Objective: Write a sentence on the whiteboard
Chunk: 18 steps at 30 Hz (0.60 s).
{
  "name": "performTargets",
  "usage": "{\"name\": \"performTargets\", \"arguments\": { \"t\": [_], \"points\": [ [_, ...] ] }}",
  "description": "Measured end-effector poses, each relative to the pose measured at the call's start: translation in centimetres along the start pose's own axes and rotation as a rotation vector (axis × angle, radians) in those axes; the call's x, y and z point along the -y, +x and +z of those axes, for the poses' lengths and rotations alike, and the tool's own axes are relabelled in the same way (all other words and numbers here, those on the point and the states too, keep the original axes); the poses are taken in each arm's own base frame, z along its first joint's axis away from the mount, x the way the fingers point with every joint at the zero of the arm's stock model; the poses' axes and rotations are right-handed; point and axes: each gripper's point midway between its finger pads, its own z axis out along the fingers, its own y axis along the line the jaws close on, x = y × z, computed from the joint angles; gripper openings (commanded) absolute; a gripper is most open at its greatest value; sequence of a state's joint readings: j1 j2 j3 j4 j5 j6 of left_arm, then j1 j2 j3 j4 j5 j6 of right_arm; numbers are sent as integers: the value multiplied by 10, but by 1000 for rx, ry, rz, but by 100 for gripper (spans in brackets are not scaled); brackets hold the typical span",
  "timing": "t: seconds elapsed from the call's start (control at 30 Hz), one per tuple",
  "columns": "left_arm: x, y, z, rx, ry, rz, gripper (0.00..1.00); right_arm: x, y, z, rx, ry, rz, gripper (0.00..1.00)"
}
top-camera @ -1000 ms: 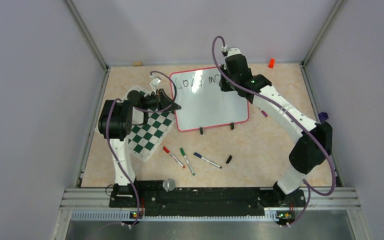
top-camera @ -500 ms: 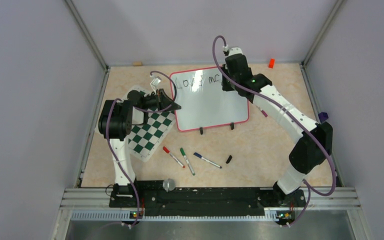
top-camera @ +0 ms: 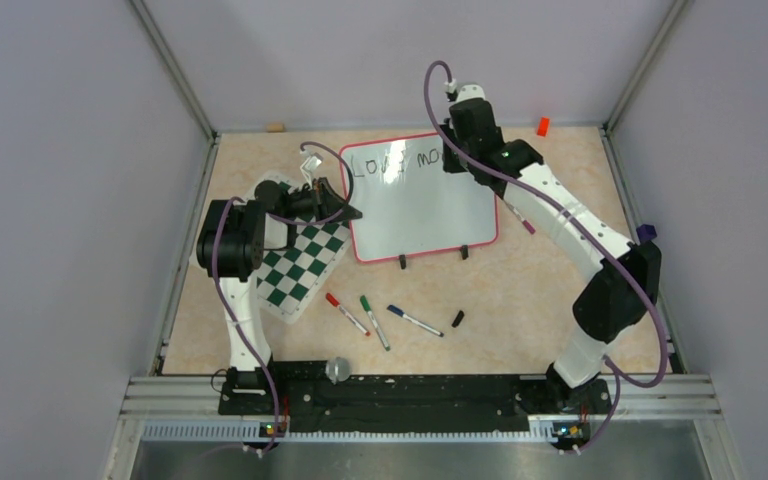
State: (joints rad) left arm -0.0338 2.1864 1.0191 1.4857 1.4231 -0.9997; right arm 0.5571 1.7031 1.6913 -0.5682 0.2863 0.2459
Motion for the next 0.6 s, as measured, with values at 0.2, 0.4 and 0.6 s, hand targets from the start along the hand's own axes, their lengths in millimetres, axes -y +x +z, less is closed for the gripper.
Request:
{"name": "performTargets", "arguments": {
  "t": [0.2, 0.4, 0.6],
  "points": [
    [0, 0, 0, 1, -1, -2, 0, 0, 2, 1, -1, -1, 10, 0],
    [0, 0, 0, 2, -2, -5, 0, 4, 19, -1, -31, 2, 17, 0],
    [0, 0, 0, 2, -2, -5, 0, 6, 28, -2, -47, 7, 16, 0]
  ]
}}
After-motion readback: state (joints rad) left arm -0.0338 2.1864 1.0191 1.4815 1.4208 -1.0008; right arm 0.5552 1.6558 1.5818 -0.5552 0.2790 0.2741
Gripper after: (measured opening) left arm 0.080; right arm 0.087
